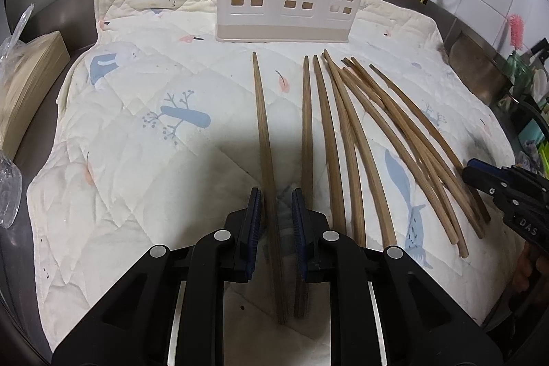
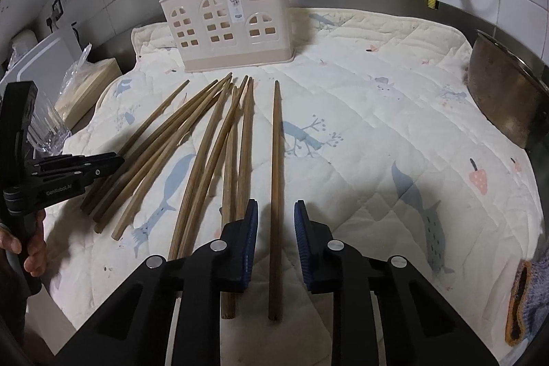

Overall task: Organize utensils
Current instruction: 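Close the left tool on one chopstick while the right tool grasps another, then lift both held chopsticks and lower them upright into the white holder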

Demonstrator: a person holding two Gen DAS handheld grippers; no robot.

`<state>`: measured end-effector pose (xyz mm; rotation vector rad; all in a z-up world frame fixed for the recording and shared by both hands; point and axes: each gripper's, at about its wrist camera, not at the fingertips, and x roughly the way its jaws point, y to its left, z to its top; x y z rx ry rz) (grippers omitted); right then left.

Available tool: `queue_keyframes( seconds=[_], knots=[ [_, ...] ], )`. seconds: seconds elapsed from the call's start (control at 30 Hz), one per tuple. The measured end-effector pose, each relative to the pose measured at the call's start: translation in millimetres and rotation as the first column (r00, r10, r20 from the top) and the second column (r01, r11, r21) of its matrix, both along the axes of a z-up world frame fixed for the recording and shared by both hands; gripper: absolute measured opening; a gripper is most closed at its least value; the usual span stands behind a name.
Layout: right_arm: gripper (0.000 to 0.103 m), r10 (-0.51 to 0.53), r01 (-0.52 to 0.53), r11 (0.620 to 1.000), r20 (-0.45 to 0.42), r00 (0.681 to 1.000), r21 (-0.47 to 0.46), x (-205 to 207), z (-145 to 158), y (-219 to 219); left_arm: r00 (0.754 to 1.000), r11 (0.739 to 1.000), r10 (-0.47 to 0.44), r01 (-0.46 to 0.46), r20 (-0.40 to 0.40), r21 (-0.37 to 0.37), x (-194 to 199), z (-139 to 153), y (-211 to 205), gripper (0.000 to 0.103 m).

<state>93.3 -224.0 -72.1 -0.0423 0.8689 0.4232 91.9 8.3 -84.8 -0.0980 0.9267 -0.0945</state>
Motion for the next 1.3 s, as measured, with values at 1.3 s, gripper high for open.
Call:
queue_keyframes(
  seconds=[1.3],
  knots=[
    [0.006, 0.084, -0.097, 0.995, 0.296, 0.951, 0.029, 26, 140, 11, 0.975, 0.999, -0.022, 0.032, 0.222, -0.042, 14, 116, 12, 0.006]
  ],
)
